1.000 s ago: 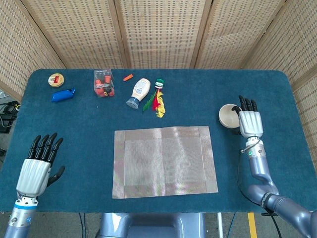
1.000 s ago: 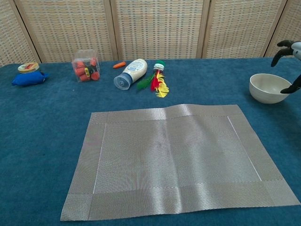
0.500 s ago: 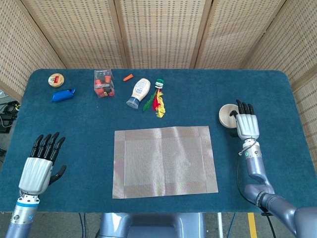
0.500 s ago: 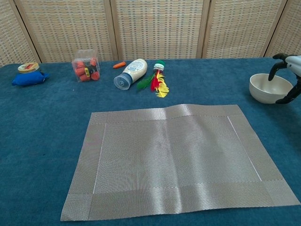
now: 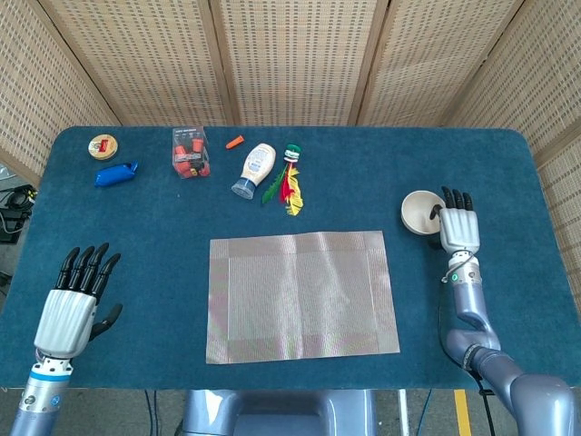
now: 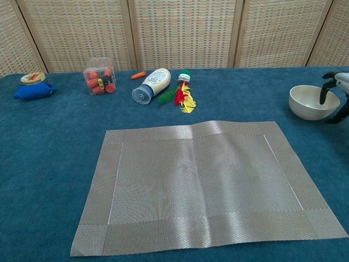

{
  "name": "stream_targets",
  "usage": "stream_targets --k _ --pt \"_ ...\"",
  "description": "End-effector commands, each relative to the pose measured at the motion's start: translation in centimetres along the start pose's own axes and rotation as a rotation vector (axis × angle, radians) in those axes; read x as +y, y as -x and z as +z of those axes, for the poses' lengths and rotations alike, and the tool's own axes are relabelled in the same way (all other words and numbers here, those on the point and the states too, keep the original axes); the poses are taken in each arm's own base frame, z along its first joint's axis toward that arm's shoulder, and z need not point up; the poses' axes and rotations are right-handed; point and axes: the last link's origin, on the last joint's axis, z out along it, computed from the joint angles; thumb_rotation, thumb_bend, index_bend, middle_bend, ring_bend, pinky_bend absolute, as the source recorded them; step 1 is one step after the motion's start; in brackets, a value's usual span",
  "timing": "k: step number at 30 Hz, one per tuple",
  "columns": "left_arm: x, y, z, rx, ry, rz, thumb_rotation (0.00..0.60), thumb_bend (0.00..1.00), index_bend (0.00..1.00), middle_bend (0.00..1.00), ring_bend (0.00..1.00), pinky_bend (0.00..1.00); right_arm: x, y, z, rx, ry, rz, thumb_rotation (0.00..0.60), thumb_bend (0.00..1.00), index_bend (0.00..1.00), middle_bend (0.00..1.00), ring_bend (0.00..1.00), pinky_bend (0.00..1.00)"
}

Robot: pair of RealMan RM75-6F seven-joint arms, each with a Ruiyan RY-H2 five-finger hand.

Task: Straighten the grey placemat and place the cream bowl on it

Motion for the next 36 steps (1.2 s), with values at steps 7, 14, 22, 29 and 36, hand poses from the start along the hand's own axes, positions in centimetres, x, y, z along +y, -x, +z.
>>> stream_targets --k 7,14,22,29,36 --pt "0.1 0.1 0.1 0.000 -0.001 -0.003 0.600 0.26 0.12 0.00 0.00 0.00 -0.7 0.6 0.3 0.004 -0.018 0.000 0.600 0.33 0.55 0.20 0.00 0.14" --pt "0.1 0.2 0.1 -0.004 0.002 -0.006 0.600 0.26 0.12 0.00 0.00 0.00 -1.2 0.7 0.4 0.020 -0.028 -0.001 0.600 0.33 0.61 0.25 0.01 0.16" --pt "0.3 0.3 0.1 -0.007 0.008 -0.011 0.600 0.26 0.12 0.00 0.00 0.00 -1.9 0.5 0.3 0.060 -0.041 0.017 0.600 0.35 0.72 0.37 0.11 0.21" --pt "0.3 0.2 0.1 -0.006 0.009 -0.016 0.600 0.26 0.12 0.00 0.00 0.00 -1.8 0.7 0.1 0.068 -0.045 0.017 0.600 0.38 0.74 0.38 0.12 0.22" --pt "0.4 0.2 0.0 -0.005 0.014 -0.020 0.600 0.26 0.13 0.00 0.00 0.00 -1.6 0.7 0.0 0.073 -0.045 0.018 0.600 0.46 0.74 0.38 0.12 0.22"
